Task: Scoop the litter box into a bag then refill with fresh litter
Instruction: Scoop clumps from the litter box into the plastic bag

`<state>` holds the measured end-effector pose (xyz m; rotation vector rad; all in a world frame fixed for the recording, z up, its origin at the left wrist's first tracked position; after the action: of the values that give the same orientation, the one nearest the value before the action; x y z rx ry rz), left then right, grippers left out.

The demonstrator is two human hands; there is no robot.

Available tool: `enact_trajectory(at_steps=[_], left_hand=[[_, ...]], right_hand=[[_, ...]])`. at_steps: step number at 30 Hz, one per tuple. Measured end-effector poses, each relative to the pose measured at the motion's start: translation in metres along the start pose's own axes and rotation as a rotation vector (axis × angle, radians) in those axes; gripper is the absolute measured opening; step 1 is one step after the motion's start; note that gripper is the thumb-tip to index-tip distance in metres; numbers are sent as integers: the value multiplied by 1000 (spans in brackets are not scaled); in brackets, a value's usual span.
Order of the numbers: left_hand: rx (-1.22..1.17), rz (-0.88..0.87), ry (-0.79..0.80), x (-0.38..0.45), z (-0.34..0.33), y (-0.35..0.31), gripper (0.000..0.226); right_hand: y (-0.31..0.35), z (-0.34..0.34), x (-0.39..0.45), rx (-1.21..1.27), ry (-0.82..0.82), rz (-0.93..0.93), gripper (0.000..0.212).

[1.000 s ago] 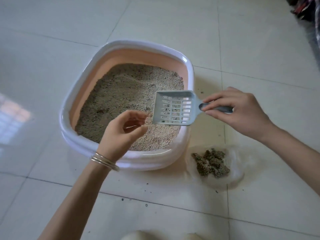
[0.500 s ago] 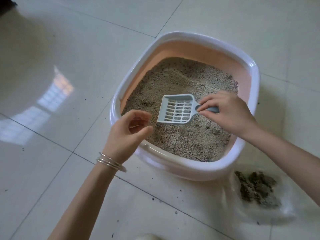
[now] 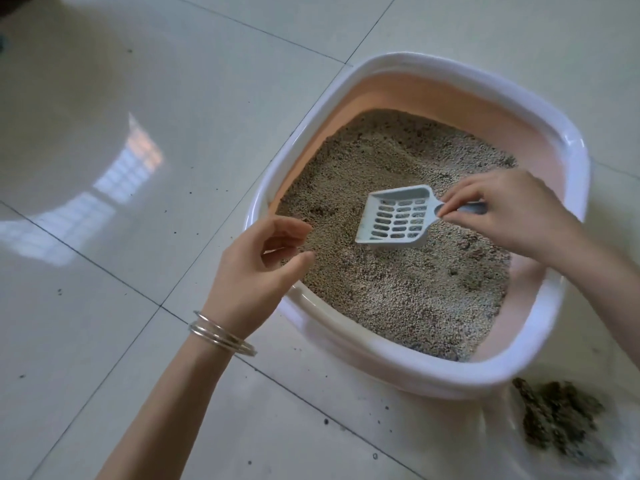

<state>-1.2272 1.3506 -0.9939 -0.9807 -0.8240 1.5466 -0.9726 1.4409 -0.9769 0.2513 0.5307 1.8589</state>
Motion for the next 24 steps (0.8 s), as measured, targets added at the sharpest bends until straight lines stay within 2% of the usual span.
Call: enact_trajectory(at_steps=[3,10,18,24], left_hand=[[-12,0,2,3,-2,-1,23],[-10,-26,23,9,-9,-4,22],[-29,-6,29,9,-7,0,24],[-38,-1,44,10,-8,3,24]], right_hand=[[-6,-15,-3,-47,94,-48,7],[14,-46,15,-65,55,-57,17],[34,-87,46,177,-7,-57,16],[27,-93,40,288,-55,-43,15]])
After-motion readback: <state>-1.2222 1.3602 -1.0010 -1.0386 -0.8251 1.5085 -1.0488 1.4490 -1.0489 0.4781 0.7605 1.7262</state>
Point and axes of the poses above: each hand's wrist, its own x-axis towards the middle knuckle, its own z-axis out of the back of the hand, y = z × x, the point moved 8 cm from there along x, towards the middle knuckle, and after that the axes turned 12 degrees about x, right-handed, at the moved point
